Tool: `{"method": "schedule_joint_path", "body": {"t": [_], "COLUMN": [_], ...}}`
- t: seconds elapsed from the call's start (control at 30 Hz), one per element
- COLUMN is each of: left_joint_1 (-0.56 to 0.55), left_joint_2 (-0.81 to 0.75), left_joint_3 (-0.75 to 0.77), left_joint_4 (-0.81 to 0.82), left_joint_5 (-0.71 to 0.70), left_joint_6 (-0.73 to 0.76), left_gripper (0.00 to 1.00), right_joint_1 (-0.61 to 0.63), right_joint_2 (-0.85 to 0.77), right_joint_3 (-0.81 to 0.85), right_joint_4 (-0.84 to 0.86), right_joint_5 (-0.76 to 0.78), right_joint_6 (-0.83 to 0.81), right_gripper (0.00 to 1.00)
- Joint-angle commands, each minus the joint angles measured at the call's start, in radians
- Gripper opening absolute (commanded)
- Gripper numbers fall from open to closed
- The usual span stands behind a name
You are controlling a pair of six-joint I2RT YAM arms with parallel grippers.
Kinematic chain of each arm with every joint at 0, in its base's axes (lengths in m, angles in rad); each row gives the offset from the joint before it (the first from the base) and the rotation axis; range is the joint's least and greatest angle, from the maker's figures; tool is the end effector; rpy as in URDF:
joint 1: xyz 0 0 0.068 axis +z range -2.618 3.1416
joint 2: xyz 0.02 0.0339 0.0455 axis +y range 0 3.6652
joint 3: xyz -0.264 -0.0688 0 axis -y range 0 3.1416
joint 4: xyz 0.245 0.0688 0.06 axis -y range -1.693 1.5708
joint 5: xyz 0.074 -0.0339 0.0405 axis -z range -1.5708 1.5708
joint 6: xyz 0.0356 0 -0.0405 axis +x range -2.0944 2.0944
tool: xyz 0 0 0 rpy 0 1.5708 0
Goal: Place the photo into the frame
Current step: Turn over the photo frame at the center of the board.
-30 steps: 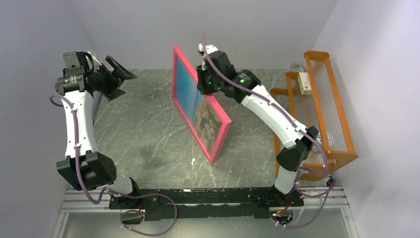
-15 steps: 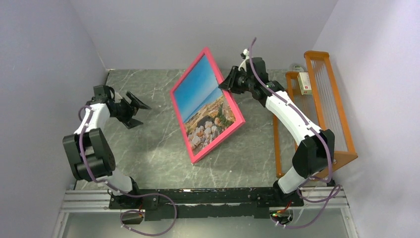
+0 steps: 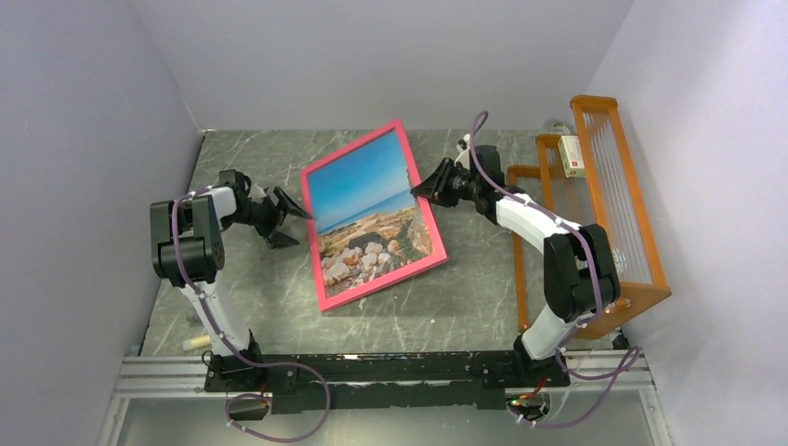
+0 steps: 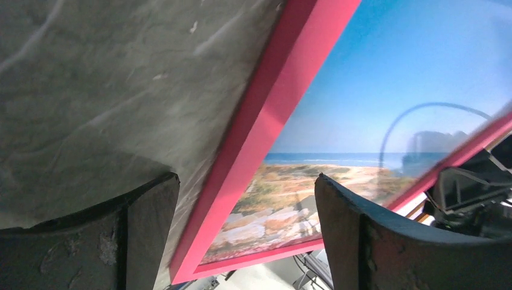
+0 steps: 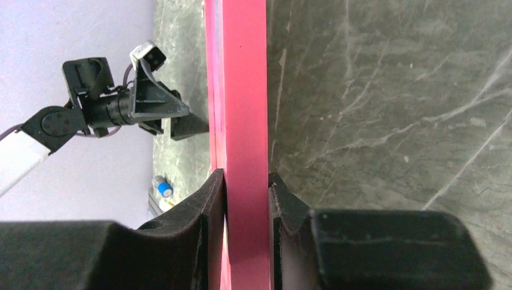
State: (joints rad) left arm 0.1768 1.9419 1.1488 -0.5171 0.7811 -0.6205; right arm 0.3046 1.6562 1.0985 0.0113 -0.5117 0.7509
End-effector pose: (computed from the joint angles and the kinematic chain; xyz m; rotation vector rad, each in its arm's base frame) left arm 0.3548 0.0379 0.1311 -0.9542 2.6574 -1.2136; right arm 0.3495 0.1282 0.2432 0.1744 2.2575 1.1405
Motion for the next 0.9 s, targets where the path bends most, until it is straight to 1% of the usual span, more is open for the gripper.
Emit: {"method": "schedule_joint_path", "body": {"t": [0.0,0.07,0.2,0.23,0.3,0.37,0.47,0.6,0.77,0.87], "left_joint_1": [-0.004,-0.005,-0.012,-0.015,-0.025,-0.033,-0.036,-0.037,-0.037,-0.037], "left_joint_2": [0.044,0.058,0.093,0.1,0.109,0.113,0.104,0.073,0.007,-0.039], "left_joint_3": [0.045,0.052,0.076,0.08,0.083,0.077,0.062,0.062,0.093,0.118], "left_joint_4": [0.03,0.028,0.029,0.028,0.025,0.022,0.022,-0.002,-0.087,-0.143], "left_joint_5": [-0.017,-0.026,-0.015,-0.014,-0.015,-0.02,-0.038,-0.1,-0.258,-0.335], "left_joint_6": [0.051,0.057,0.051,0.05,0.053,0.058,0.061,0.066,0.086,0.113], "left_gripper": [0.89,0.89,0.89,0.89,0.89,0.89,0.88,0.88,0.88,0.89], "right_joint_1": [-0.011,-0.018,-0.025,-0.025,-0.025,-0.026,-0.025,-0.025,-0.025,-0.025], "right_joint_2": [0.053,0.073,0.101,0.107,0.116,0.123,0.123,0.094,0.05,0.011], "right_joint_3": [-0.09,-0.135,-0.233,-0.254,-0.284,-0.294,-0.272,-0.213,-0.128,-0.101], "right_joint_4": [0.089,0.153,0.301,0.337,0.383,0.377,0.281,0.067,-0.201,-0.287], "right_joint_5": [-0.082,-0.12,-0.165,-0.17,-0.17,-0.158,-0.103,0.063,0.317,0.408], "right_joint_6": [-0.023,-0.011,0.049,0.064,0.078,0.073,0.022,-0.064,-0.137,-0.165], "right_gripper": [0.19,0.25,0.44,0.51,0.57,0.6,0.64,0.68,0.71,0.72]}}
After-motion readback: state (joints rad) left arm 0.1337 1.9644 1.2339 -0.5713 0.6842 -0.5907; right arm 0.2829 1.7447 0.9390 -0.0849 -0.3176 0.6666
